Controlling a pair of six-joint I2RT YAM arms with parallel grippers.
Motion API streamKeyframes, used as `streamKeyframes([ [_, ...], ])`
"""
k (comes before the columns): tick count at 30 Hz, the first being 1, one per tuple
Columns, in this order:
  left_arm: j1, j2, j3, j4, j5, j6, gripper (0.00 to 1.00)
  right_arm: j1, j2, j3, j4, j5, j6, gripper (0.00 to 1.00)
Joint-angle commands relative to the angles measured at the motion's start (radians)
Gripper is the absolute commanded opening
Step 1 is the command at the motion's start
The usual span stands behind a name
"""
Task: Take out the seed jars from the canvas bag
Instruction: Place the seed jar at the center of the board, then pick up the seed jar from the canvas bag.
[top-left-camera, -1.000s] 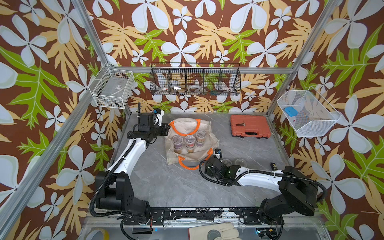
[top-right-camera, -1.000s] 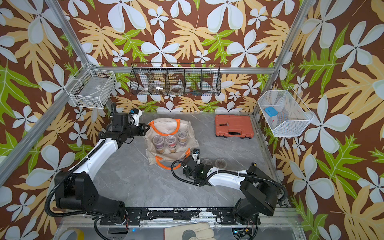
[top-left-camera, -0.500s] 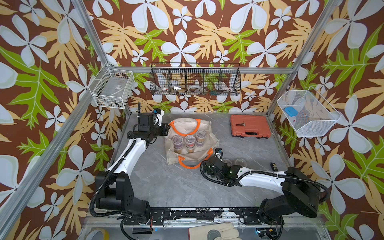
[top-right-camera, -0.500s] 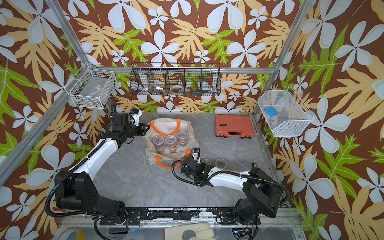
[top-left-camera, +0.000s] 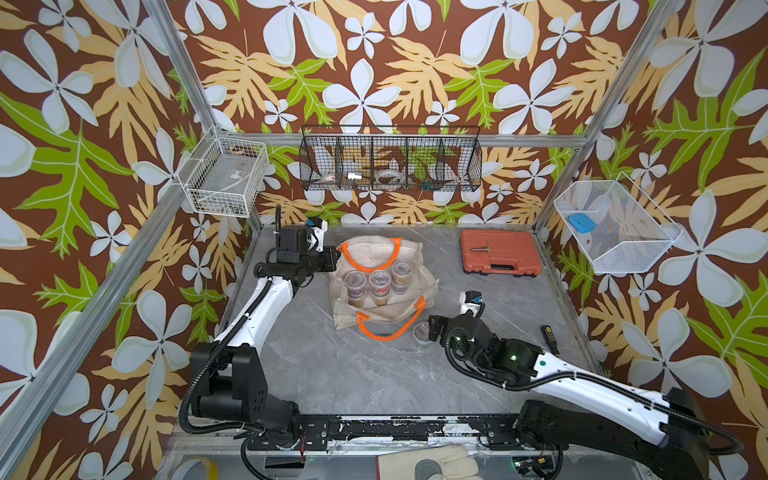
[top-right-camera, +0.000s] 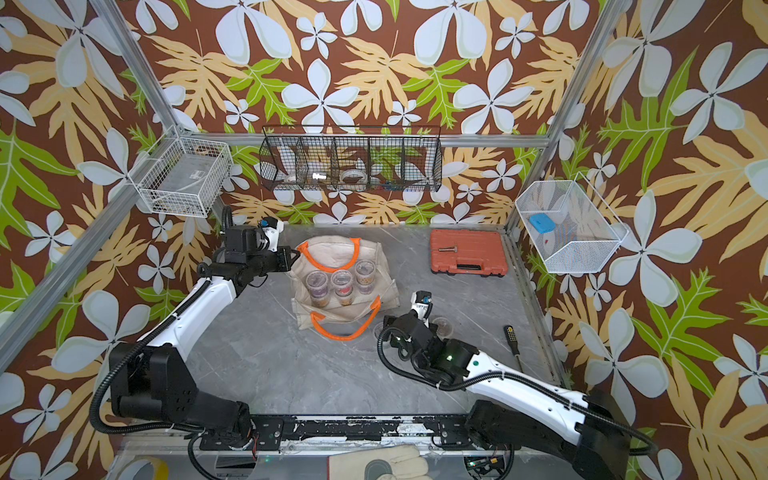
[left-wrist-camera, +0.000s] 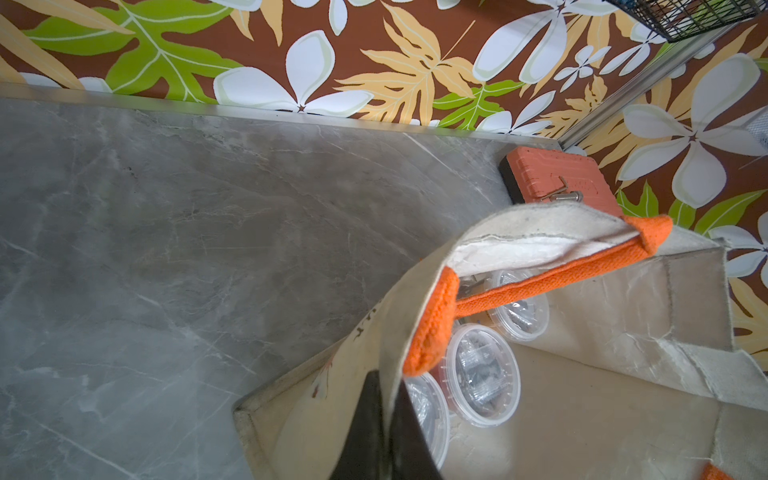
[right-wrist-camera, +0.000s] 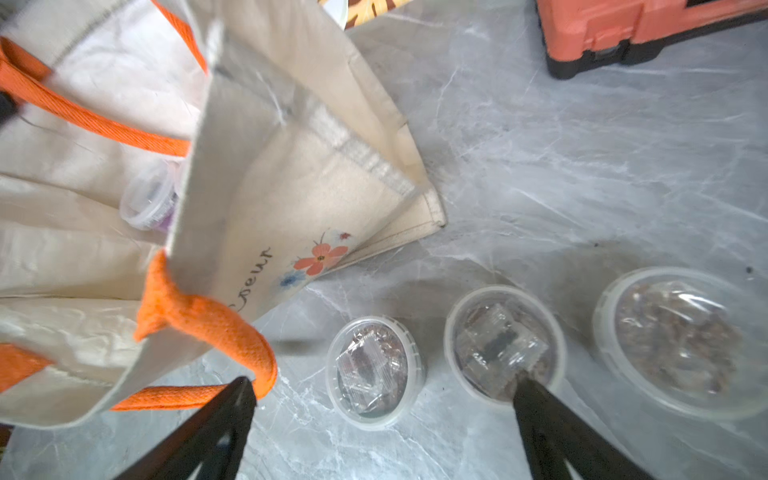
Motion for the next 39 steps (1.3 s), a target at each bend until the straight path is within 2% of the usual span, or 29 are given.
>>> streamKeyframes([
  [1, 0.001, -0.01, -0.002, 0.021, -0.005, -0.006, 0.0, 0.0, -0.056, 0.048, -0.08, 0.072, -0.02, 1.0],
  [4, 0.001, -0.015, -0.007, 0.026, -0.008, -0.009, 0.0, 0.001, -0.051, 0.131, -0.092, 0.084, -0.061, 1.0],
  [7, 0.0, -0.017, -0.01, 0.029, -0.011, -0.009, 0.0, 0.001, 0.019, 0.233, -0.086, 0.069, -0.122, 1.0],
  [12, 0.0, -0.017, -0.011, 0.031, -0.014, -0.009, 0.0, 0.001, 0.208, 0.423, -0.061, 0.0, -0.234, 1.0],
  [17, 0.0, -0.02, -0.015, 0.035, -0.007, -0.013, 0.0, 0.001, 0.447, 0.674, -0.14, -0.075, -0.32, 0.98],
  [23, 0.0, -0.024, -0.019, 0.038, -0.008, -0.015, 0.0, -0.009, 0.663, 0.886, -0.211, -0.147, -0.384, 0.97],
  [27, 0.0, -0.03, -0.024, 0.046, -0.008, -0.022, 0.0, -0.056, 0.747, 0.921, -0.205, -0.216, -0.38, 0.96],
  [39, -0.025, -0.048, -0.032, 0.062, -0.039, -0.024, 0.0, -0.13, 0.875, 0.942, -0.216, -0.139, -0.317, 0.95],
])
